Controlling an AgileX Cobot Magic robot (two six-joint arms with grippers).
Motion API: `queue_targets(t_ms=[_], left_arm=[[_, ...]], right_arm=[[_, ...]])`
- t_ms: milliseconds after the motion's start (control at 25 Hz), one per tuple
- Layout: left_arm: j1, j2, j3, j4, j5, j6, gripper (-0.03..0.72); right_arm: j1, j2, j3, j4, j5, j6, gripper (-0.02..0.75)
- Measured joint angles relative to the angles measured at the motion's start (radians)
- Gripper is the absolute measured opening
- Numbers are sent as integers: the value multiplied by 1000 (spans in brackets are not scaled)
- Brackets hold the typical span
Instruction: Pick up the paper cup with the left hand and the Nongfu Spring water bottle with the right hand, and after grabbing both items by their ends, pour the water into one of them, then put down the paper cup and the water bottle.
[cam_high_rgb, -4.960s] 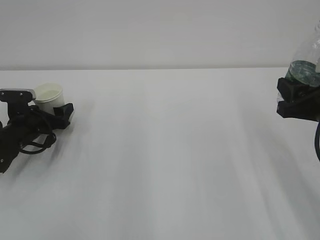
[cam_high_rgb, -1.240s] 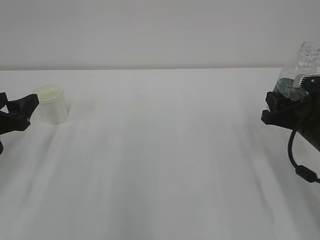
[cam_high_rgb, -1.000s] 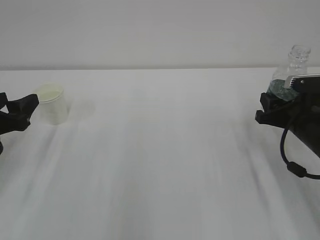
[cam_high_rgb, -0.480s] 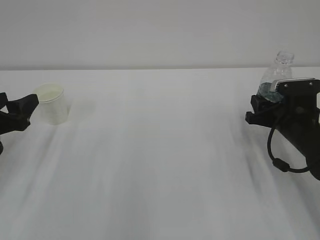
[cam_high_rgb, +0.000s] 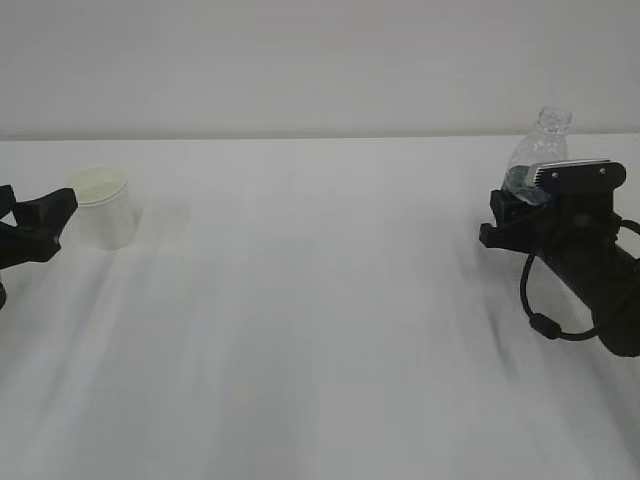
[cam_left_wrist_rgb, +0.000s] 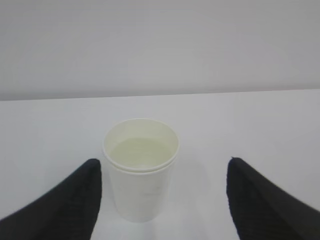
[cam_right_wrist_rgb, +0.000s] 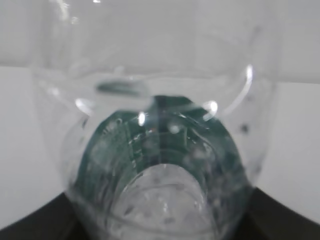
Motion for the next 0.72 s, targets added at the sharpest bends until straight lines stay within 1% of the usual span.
queue_targets(t_ms=[480, 720], left_arm=[[0, 0, 0, 0, 0, 0, 547], [0, 0, 0, 0, 0, 0, 546]], right_arm=[[0, 61, -56, -7, -12, 0, 419], [0, 72, -56, -9, -12, 0, 419]])
